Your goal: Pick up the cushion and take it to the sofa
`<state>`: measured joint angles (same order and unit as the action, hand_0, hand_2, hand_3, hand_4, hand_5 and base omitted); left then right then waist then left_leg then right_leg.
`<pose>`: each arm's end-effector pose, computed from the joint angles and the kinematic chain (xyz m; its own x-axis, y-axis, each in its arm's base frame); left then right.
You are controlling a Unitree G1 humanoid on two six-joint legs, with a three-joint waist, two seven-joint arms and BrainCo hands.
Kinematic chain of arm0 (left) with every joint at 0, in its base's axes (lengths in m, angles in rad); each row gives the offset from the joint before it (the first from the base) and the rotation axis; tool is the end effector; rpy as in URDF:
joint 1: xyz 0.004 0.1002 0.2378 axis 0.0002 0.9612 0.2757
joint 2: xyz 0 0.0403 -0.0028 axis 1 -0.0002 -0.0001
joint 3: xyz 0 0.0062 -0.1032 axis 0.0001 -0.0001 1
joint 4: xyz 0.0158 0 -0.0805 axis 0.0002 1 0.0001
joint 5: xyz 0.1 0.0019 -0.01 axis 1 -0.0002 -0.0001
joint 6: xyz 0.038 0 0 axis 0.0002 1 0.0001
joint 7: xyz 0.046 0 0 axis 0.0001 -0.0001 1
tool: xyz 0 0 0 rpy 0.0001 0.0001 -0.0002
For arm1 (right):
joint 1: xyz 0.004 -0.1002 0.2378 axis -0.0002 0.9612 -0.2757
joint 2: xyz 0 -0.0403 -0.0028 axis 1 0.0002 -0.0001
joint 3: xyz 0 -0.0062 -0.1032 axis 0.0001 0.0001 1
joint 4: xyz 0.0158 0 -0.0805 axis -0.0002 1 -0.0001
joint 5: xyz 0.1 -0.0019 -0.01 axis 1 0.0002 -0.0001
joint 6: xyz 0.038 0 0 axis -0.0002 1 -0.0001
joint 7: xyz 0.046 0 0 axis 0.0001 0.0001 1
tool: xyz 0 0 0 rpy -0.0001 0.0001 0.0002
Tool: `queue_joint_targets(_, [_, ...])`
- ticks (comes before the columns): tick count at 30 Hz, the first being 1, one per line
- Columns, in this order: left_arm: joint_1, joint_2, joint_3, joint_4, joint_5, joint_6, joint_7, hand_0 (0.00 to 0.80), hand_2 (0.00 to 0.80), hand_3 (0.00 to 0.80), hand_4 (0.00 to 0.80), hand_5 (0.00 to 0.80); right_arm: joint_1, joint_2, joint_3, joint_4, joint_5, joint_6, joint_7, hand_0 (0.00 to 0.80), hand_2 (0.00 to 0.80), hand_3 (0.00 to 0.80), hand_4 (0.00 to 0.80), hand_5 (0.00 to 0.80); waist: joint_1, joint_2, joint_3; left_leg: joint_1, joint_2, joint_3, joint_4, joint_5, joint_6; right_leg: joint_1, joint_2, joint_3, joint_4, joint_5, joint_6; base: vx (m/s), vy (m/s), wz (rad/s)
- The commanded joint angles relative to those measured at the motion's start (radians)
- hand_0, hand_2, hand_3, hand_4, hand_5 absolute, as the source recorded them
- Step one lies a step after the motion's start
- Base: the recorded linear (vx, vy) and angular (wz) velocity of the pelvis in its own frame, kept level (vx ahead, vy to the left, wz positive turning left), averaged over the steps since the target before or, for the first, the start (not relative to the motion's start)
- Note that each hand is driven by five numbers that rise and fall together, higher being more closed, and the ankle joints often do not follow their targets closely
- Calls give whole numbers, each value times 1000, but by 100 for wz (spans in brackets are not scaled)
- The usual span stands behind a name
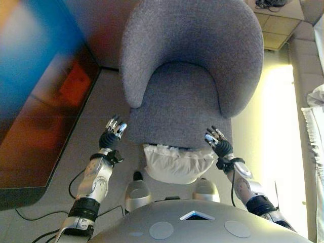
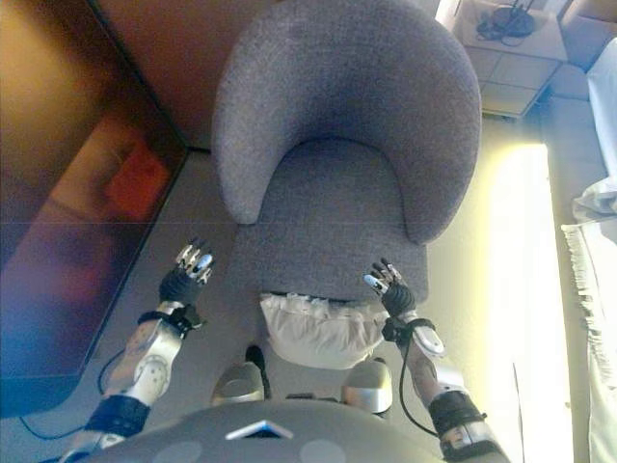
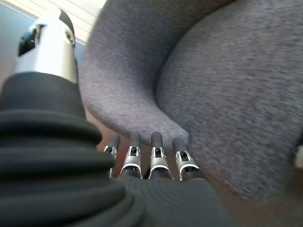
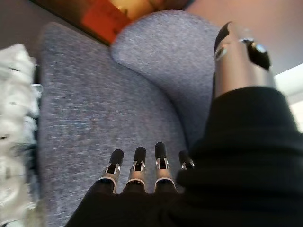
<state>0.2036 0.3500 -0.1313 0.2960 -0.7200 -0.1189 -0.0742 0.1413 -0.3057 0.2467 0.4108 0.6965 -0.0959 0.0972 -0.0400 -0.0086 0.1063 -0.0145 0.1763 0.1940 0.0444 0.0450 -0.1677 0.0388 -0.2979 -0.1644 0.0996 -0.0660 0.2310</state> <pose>0.1370 0.2205 -0.0293 0.9282 0.0068 -0.3719 -0.1380 0.9348 -0.3273 0.1404 -0.1938 -0.0474 0.8815 0.1195 -0.4569 0.0549 0.9350 0.3504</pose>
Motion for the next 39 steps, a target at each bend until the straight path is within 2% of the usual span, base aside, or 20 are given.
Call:
queue_joint_targets(1, [-37, 19, 37, -63, 2, -27, -49, 0, 0, 0, 0, 0, -30, 19, -54, -96, 80, -41, 61, 0, 0, 0, 0, 0, 5, 5, -23, 9, 80, -21, -10, 22, 0, -48, -50, -50, -60, 172, 8, 66, 28, -4])
queue_joint_targets(4, [-37, -3, 51, -79, -182, 56, -176, 0, 0, 0, 0, 0, -25, 61, -72, -118, 307, 31, 226, 0, 0, 0, 0, 0, 14, 3, -30, 20, 80, -14, -43, 34, 3, -36, -46, -70, -71, 169, 11, 44, 8, 2])
queue_joint_targets(6, [-38, -43, 55, -87, -408, 188, -334, 0, 0, 0, 0, 0, -28, 105, -86, -121, 568, 137, 408, 0, 0, 0, 0, 0, 22, 2, -33, 20, 82, -10, -49, 36, 4, -29, -44, -87, -78, 166, 12, 31, -18, 12])
queue_joint_targets(7, [-38, -71, 56, -78, -537, 286, -425, 0, 0, 0, 0, 0, -35, 130, -94, -109, 691, 194, 506, 0, 0, 0, 0, 0, 27, 2, -35, 20, 85, -7, -48, 36, 3, -27, -45, -95, -80, 165, 14, 42, -38, 13])
queue_joint_targets(8, [-33, -117, 56, -55, -693, 398, -559, 0, 0, 0, 0, 0, -48, 168, -116, -93, 866, 289, 633, 0, 0, 0, 0, 0, 30, 3, -39, 21, 93, 0, -45, 33, 0, -24, -46, -103, -82, 166, 18, 48, -33, 8])
queue_joint_targets(9, [-28, -145, 55, -46, -768, 449, -593, 0, 0, 0, 0, 0, -53, 191, -131, -91, 932, 327, 665, 0, 0, 0, 0, 0, 32, 4, -43, 20, 98, 5, -43, 32, -3, -24, -48, -108, -83, 168, 21, 64, -25, 4])
queue_joint_targets(10, [-22, -181, 54, -33, -794, 466, -615, 0, 0, 0, 0, 0, -60, 217, -150, -87, 942, 344, 660, 0, 0, 0, 0, 0, 32, 7, -48, 23, 106, 11, -43, 31, -7, -21, -51, -110, -85, 169, 24, 73, -6, 2])
queue_joint_targets(12, [-17, -220, 32, -17, -788, 434, -625, 0, 0, 0, 0, 0, -84, 249, -158, -77, 898, 328, 570, 0, 0, 0, 0, 0, 27, 11, -50, 39, 113, 32, -48, 29, -8, -11, -55, -114, -92, 171, 28, 70, 9, -4])
queue_joint_targets(16, [-14, -213, 72, 6, -741, 470, -648, 0, 0, 0, 0, 0, -35, 242, -160, -84, 791, 328, 610, 0, 0, 0, 0, 0, 24, 11, -63, 41, 114, 64, -75, 44, -9, -13, -53, -132, -103, 175, 30, 10, 3, -9])
queue_joint_targets(20, [-25, -204, 76, 10, -731, 473, -632, 0, 0, 0, 0, 0, -23, 229, -154, -80, 793, 319, 607, 0, 0, 0, 0, 0, 25, 4, -71, 35, 107, 62, -85, 49, -13, -17, -45, -145, -128, 193, 30, -5, -19, 3])
queue_joint_targets(23, [-19, -201, 68, 9, -721, 457, -633, 0, 0, 0, 0, 0, -24, 227, -146, -77, 791, 328, 601, 0, 0, 0, 0, 0, 28, 1, -75, 37, 94, 54, -92, 45, -7, -19, -38, -134, -137, 195, 28, 16, -2, -3])
queue_joint_targets(32, [-15, -207, 89, 19, -739, 476, -620, 0, 0, 0, 0, 0, -14, 234, -134, -65, 778, 329, 584, 0, 0, 0, 0, 0, 27, -3, -82, 41, 83, 55, -80, 34, 2, -17, -38, -116, -129, 187, 26, 46, 6, 0])
queue_joint_targets(34, [-10, -195, 86, 12, -677, 425, -613, 0, 0, 0, 0, 0, -14, 231, -133, -67, 762, 325, 565, 0, 0, 0, 0, 0, 28, -2, -81, 38, 81, 53, -73, 30, 4, -19, -36, -110, -126, 184, 26, 46, 9, 0])
queue_joint_targets(36, [0, -164, 75, 2, -570, 324, -581, 0, 0, 0, 0, 0, -7, 218, -127, -73, 750, 312, 565, 0, 0, 0, 0, 0, 28, -1, -77, 35, 80, 47, -64, 26, 5, -21, -34, -101, -121, 180, 24, 18, 5, 0])
queue_joint_targets(37, [2, -160, 72, -1, -556, 308, -568, 0, 0, 0, 0, 0, -5, 216, -126, -76, 749, 310, 565, 0, 0, 0, 0, 0, 28, -1, -76, 34, 80, 46, -62, 25, 6, -22, -34, -100, -120, 179, 24, 0, 0, 0])
queue_joint_targets(39, [4, -118, 73, -26, -465, 208, -490, 0, 0, 0, 0, 0, 1, 198, -123, -96, 710, 286, 563, 0, 0, 0, 0, 0, 30, 0, -71, 29, 79, 41, -50, 22, 6, -24, -32, -94, -118, 177, 23, 0, 0, 0])
